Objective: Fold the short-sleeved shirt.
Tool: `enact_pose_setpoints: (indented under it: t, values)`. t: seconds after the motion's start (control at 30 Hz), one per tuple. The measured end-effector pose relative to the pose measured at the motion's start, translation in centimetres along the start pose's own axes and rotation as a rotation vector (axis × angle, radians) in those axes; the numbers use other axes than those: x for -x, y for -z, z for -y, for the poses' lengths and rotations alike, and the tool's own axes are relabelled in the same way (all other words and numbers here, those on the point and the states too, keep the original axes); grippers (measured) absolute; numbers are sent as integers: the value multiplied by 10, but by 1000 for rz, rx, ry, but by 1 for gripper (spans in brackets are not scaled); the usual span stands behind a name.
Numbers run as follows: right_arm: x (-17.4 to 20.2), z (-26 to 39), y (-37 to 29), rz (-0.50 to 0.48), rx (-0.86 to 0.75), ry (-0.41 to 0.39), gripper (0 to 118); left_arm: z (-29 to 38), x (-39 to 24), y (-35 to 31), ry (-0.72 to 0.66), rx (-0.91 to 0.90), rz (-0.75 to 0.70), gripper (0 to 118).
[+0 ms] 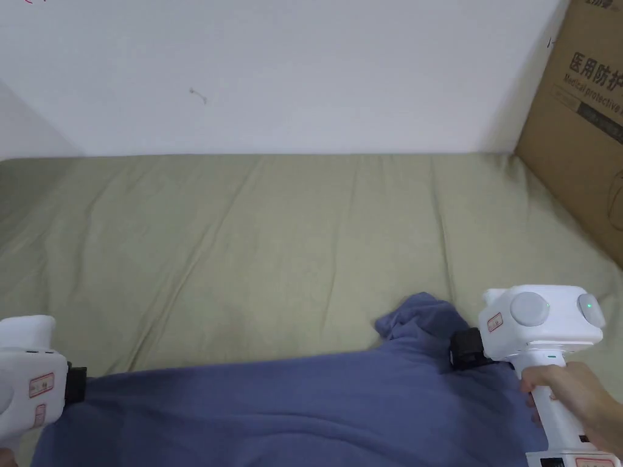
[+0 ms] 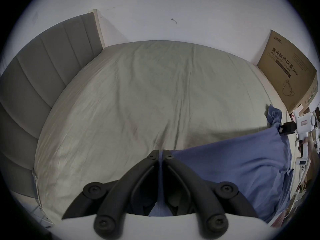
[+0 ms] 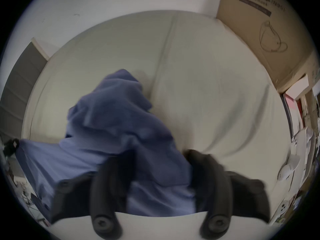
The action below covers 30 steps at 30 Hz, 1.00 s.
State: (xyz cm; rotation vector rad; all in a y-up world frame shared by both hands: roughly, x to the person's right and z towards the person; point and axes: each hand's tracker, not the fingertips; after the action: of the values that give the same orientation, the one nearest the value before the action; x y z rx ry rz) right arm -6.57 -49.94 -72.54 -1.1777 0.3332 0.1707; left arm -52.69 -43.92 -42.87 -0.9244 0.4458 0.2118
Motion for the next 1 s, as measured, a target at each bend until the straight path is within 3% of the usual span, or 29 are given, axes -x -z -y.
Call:
enact_pose_setpoints:
  t: [0.03, 0.07, 0.1, 0.2, 0.3, 0.57, 0.63, 0.77, 1.0]
  values:
    - [4, 2, -6, -6, -15, -30, 54, 0, -1, -1, 7, 5, -4, 1]
    - [7, 3, -10, -19, -19, -53, 16, -2, -1, -2, 7, 4, -3, 1]
    - [11, 3, -14, -54, -3, -38, 3, -3, 0, -5, 7, -3, 2, 1]
    - [20, 3, -31, 14, -41, -44, 3, -11, -3, -20, 4, -26, -6, 1]
    - [17, -10, -71, 3, -137, 24, 3, -29, -6, -44, 26, -71, -2, 1]
    - [3, -58, -227, 18, -384, 71, 3, -117, -10, -141, -16, -272, -29, 1]
    - [0, -77, -273, 25, -432, 97, 3, -149, -13, -172, -91, -340, -50, 1]
    - [6, -107, -357, 88, -574, 73, 3, -212, -25, -230, -57, -423, -58, 1]
    - [7, -166, -479, 85, -778, 148, 3, -293, -34, -336, -113, -635, -85, 1]
